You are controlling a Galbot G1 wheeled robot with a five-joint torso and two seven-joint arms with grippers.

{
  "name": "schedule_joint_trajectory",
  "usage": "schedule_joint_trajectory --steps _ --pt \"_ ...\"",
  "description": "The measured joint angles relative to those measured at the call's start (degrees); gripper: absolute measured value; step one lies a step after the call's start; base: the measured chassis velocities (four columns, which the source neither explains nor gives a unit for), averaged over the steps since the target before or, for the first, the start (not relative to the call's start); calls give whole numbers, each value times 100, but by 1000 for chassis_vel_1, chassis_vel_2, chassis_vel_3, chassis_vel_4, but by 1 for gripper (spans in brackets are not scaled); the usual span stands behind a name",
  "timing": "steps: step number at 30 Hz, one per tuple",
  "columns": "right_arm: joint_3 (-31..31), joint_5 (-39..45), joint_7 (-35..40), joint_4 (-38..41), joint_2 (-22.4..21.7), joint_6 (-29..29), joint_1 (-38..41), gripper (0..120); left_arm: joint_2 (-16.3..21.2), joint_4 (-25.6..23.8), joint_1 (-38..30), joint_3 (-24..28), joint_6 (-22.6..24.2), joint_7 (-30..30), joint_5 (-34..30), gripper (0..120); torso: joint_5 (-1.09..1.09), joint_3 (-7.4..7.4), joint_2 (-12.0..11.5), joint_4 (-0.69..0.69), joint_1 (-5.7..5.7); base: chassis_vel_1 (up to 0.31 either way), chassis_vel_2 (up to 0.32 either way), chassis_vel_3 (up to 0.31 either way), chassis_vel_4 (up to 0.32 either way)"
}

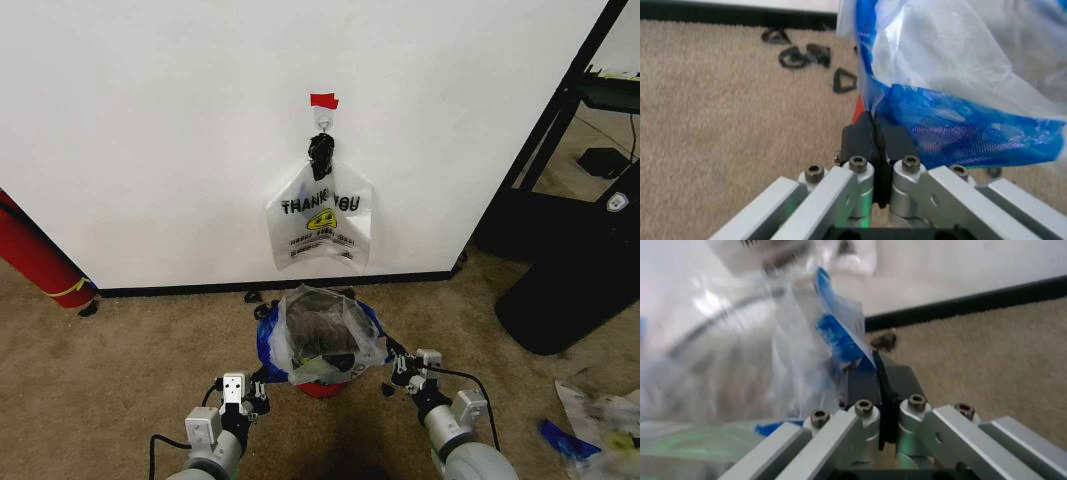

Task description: Pick up the garbage bag from the wall and place it over the trash bin.

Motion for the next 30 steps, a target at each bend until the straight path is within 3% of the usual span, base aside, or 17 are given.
schedule_joint_trajectory --steps 9,16,30 --pt "-18 -29 265 -266 -23 -330 217 0 22 364 -27 262 38 72 249 0 0 0 0 0 0 0 0 0 0" --pt "-206 292 374 -759 144 -507 771 0 -236 936 -530 423 67 93 286 0 -1 0 0 0 0 0 0 0 0" --pt "-560 141 499 -1505 236 -571 1447 0 -625 1391 -763 517 169 121 585 0 0 1 0 0 0 0 0 0 0"
